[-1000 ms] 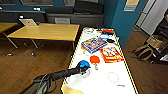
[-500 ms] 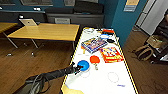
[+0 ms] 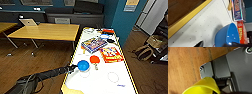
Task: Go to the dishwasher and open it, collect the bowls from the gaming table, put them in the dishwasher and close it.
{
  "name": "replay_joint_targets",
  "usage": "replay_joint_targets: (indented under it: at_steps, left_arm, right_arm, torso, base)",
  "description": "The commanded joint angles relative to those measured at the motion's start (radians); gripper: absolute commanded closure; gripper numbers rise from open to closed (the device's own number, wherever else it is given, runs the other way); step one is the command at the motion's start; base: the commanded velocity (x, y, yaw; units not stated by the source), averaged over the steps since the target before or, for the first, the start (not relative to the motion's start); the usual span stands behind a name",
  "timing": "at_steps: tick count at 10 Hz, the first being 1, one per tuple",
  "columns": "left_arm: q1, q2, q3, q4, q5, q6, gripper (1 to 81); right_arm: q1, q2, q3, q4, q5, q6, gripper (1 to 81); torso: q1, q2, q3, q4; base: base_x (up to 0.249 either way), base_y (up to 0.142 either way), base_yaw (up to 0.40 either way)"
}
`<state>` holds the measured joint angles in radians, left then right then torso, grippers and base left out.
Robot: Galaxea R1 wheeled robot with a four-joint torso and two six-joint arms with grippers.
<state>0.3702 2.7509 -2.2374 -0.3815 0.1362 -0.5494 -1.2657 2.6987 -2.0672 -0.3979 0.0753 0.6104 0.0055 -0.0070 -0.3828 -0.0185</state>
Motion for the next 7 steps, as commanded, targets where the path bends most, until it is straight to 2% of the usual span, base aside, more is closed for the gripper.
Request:
replay_joint_targets:
  at_steps: [1, 6, 7]
  left_arm:
    - [-0.11, -0.011, 0.053, 0.036, 0.027, 0.025, 1.0]
    - [-0.079, 0.02, 0.048, 0.095, 0.017, 0.028, 1.0]
    - [-0.079, 0.021, 0.055, 0.113, 0.017, 0.028, 81.1]
  right_arm:
    - [0.033, -0.012, 0.03, -0.019, -0.046, -0.001, 81.1]
    - [0.031, -0.011, 0.03, -0.019, -0.045, -0.001, 81.1]
    - [0.033, -0.011, 0.03, -0.019, -0.045, -0.001, 81.1]
  torso:
    - [0.0, 0.0, 0.0, 0.0]
    - [0.0, 0.0, 0.0, 0.0]
    - [0.0, 0.0, 0.0, 0.0]
  base:
    - [0.0, 0.0, 0.0]
    - [0.0, 0.0, 0.0]
    - [0.0, 0.0, 0.0]
